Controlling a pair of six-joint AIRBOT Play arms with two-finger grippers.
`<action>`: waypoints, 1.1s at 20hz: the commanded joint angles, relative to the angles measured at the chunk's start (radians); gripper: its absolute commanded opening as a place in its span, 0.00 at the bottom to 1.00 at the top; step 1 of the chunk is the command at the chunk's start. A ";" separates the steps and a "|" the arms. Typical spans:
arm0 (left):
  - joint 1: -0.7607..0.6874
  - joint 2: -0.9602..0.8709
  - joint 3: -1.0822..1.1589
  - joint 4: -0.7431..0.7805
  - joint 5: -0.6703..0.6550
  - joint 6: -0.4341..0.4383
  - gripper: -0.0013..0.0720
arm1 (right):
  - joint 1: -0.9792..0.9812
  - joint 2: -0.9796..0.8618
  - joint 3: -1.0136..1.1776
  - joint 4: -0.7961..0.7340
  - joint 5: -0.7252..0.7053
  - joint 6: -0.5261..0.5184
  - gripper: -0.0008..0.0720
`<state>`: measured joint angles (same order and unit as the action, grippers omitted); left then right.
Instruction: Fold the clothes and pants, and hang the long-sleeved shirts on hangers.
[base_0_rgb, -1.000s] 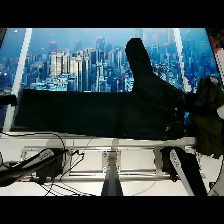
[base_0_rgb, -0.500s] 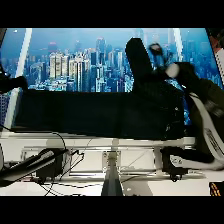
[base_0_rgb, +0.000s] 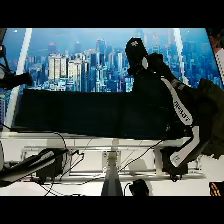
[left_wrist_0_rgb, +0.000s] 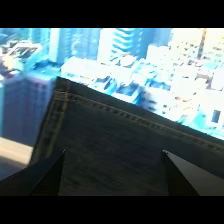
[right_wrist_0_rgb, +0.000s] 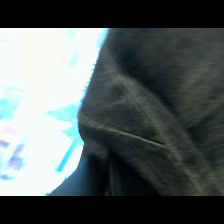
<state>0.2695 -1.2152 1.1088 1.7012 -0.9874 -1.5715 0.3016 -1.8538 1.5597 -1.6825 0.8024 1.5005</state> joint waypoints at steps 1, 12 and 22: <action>-0.002 0.000 0.001 -0.080 0.008 0.000 0.97 | -0.024 -0.024 0.068 -0.135 0.106 0.060 0.05; -0.002 0.001 0.001 -0.358 -0.056 0.088 0.97 | 0.174 0.314 0.166 0.276 0.417 -0.195 0.04; -0.346 -0.060 -0.001 -0.641 -0.044 0.199 0.97 | -0.016 0.819 -0.245 0.057 0.642 -0.095 0.05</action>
<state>0.0669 -1.2396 1.1088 1.1072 -1.0843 -1.3876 0.4004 -1.1687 1.4780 -1.5661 1.4250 1.3632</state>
